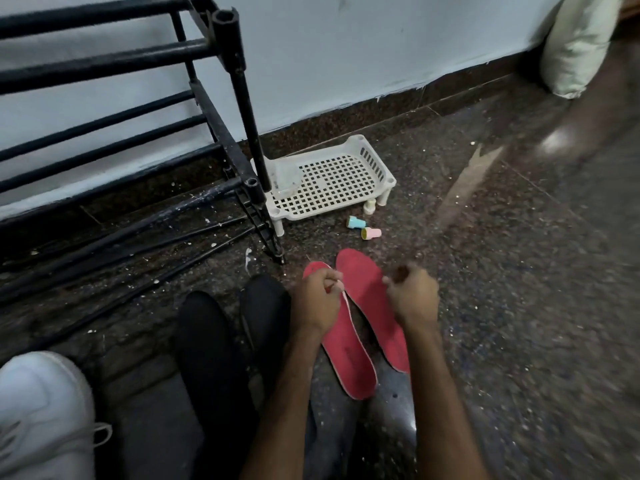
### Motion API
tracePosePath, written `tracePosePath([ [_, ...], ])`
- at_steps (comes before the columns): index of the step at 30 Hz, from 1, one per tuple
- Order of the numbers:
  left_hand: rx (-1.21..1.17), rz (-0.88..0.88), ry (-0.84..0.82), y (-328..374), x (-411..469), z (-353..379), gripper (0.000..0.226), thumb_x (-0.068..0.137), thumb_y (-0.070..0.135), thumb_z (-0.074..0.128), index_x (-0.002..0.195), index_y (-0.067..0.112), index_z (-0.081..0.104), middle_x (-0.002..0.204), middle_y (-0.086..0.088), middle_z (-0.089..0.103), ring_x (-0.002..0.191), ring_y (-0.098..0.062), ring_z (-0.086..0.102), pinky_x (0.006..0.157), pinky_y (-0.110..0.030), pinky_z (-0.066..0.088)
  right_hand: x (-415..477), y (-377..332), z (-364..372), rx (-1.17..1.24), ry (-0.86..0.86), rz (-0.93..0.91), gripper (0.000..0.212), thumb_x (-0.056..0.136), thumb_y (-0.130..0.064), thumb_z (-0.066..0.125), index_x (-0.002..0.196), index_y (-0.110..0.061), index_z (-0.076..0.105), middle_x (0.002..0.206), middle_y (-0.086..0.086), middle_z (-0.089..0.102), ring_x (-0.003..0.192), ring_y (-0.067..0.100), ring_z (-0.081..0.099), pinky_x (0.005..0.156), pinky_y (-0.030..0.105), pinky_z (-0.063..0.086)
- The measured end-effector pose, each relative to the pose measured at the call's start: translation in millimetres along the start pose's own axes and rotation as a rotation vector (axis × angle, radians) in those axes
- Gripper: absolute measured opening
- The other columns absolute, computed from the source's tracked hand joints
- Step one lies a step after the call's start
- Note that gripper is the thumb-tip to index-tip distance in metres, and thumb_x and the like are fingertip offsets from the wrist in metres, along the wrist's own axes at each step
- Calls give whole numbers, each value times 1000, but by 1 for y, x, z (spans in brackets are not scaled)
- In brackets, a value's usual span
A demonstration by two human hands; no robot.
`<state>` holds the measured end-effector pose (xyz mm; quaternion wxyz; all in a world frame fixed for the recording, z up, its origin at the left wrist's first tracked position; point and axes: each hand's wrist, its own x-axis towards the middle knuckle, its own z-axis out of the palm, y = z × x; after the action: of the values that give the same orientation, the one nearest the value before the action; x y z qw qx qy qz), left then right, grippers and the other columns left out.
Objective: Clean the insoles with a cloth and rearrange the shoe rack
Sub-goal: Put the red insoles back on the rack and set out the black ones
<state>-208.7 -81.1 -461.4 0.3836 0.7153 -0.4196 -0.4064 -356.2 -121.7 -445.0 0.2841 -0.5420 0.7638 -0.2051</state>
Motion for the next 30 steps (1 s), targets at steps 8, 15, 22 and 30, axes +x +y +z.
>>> tracePosePath([
  [8, 375, 25, -149, -8, -39, 31, 30, 92, 13, 56, 116, 22, 70, 113, 3, 72, 108, -18, 65, 94, -30, 50, -46, 29, 11, -364, -114, 27, 63, 83, -38, 72, 132, -9, 43, 134, 11, 47, 127, 32, 45, 98, 46, 44],
  [15, 306, -22, -182, -3, -52, 33, 34, 94, 10, 53, 126, 14, 65, 119, -4, 70, 110, -23, 65, 95, -32, 50, -45, 43, -3, -61, -181, 176, 27, 76, -26, 77, 97, -9, 71, 100, 9, 71, 95, 26, 68, 73, 27, 51],
  [22, -66, -242, -144, 2, -84, 10, 31, 100, 12, 50, 129, 2, 54, 97, -2, 60, 63, -14, 56, 47, -27, 48, -79, 33, -52, 601, -336, 321, 30, 80, 6, 71, 63, -13, 55, 67, 9, 64, 57, 20, 57, 55, 28, 50],
  [30, -648, -151, -188, 61, -132, -77, 29, 101, 29, 52, 115, 6, 64, 100, -11, 75, 87, -25, 74, 71, -36, 59, -164, -28, -109, 792, -629, 181, 16, 84, -7, 68, 101, -9, 70, 79, 3, 73, 65, 12, 64, 57, 23, 46],
])
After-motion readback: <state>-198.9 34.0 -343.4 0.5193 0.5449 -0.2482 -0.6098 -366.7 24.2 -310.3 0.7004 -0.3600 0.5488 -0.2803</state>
